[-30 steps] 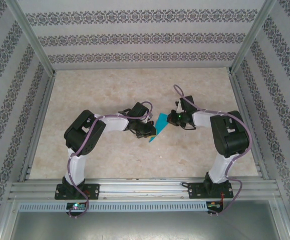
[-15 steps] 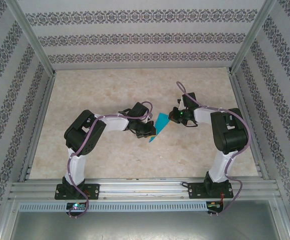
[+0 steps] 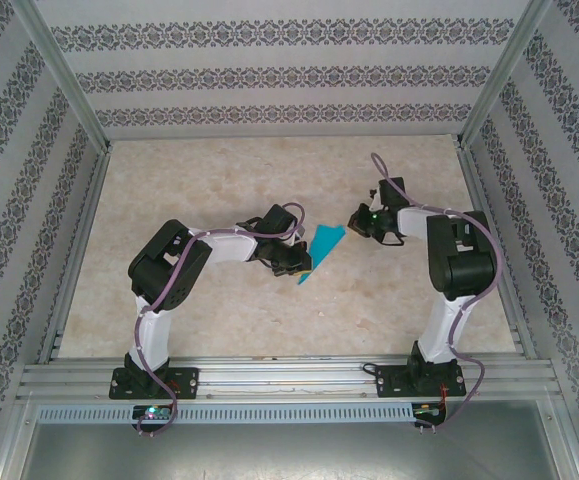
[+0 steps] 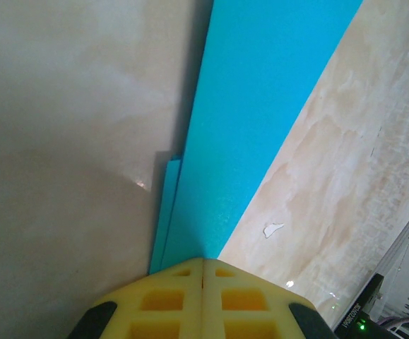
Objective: Fold a paper plane with a square sheet of paper (fold left side to right side)
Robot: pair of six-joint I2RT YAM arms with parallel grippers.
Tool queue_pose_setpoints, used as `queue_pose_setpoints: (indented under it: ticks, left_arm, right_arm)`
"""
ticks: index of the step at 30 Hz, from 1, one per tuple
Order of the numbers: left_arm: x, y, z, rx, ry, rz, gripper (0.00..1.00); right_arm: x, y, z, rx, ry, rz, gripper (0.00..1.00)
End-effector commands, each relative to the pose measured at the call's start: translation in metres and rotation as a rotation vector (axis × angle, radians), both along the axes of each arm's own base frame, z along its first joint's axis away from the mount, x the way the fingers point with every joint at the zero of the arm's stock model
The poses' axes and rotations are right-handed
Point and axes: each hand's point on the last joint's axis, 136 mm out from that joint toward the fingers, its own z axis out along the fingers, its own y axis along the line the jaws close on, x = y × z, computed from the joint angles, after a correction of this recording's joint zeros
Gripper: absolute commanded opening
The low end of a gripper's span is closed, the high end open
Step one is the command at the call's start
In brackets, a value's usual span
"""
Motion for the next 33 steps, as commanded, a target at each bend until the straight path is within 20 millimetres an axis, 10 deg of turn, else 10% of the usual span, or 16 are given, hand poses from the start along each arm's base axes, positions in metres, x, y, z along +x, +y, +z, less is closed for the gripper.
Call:
queue_pose_setpoints:
  ticks: [1, 10, 23, 33]
  left_arm:
    - [-0.042, 0.044, -0.065, 0.233, 0.193, 0.024, 0.0]
    - [-0.041, 0.043, -0.063, 0.225, 0.187, 0.024, 0.0]
    - [-0.04, 0.044, -0.061, 0.224, 0.176, 0.03, 0.0]
    - [-0.041, 0.044, -0.061, 0.226, 0.176, 0.031, 0.0]
  right_arm:
    - [0.013, -0.008, 0.018, -0.008, -0.045, -0.027, 0.0]
    - [-0.016, 0.01, 0.064, 0.04, -0.11, 0.033, 0.0]
    - [-0.088, 0.049, 0.077, 0.178, -0.103, 0.094, 0.0]
    - [-0.093, 0.079, 0.076, 0.241, -0.097, 0.125, 0.0]
